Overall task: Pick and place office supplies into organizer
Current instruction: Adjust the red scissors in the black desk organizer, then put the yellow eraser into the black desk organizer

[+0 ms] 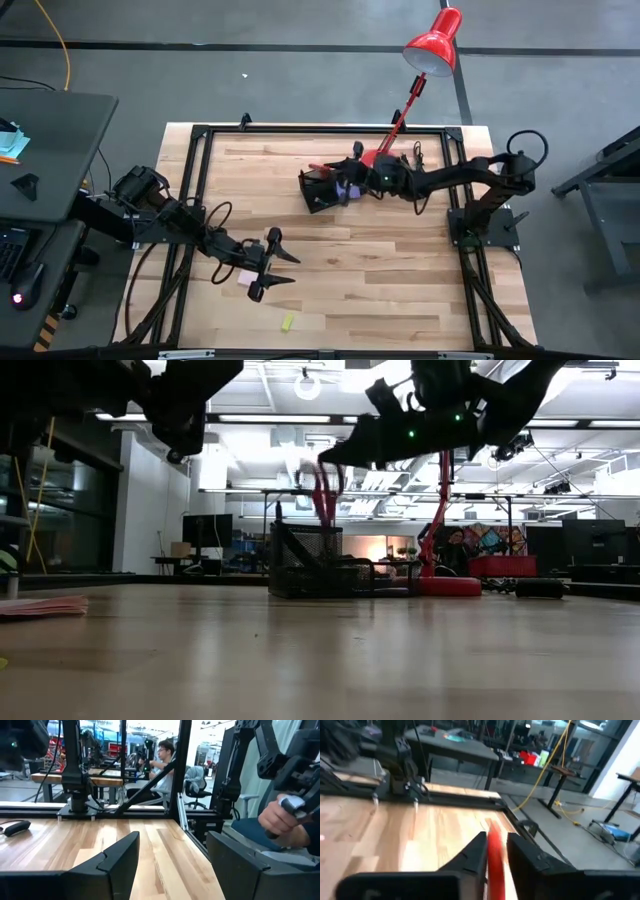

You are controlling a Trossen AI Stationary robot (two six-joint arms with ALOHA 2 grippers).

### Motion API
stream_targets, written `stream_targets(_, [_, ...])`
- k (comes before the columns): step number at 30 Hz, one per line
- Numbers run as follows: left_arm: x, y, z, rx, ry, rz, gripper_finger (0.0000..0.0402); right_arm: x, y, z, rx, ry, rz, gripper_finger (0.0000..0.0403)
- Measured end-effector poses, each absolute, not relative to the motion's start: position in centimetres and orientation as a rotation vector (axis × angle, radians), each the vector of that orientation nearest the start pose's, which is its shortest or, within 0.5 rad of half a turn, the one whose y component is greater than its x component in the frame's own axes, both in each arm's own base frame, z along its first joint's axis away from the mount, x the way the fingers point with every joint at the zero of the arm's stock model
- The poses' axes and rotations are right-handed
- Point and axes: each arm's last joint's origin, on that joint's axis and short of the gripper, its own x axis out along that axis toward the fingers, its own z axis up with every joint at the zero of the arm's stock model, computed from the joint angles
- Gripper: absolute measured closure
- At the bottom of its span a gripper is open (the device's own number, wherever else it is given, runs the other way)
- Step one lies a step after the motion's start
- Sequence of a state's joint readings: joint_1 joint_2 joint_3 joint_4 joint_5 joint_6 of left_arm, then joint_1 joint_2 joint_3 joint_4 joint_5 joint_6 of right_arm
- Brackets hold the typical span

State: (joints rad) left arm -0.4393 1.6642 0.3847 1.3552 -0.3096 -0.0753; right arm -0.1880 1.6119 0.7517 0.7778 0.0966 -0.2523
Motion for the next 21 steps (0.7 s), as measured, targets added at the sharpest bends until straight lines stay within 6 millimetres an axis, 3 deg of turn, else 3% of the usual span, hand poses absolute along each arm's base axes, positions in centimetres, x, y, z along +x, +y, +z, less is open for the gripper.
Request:
stream_targets(10, [24.6,-10.6,15.6,-0.103,-0.061,-0.133,0.0179,32.7,-5.0,22.1,-0.327,0.068,-0.264,0.0236])
stream_targets(17, [24.3,-11.3,15.5,-0.133,-0.046,-0.171,0.0179,32.8,-0.5,21.9,-0.161,0.074,0.212,0.0224])
stream_targets(21, [24.3,-11.5,15.0,-0.216,0.017,-0.250,0.0179,32.5,3.0,21.0,-0.111,0.155,0.387,0.0236])
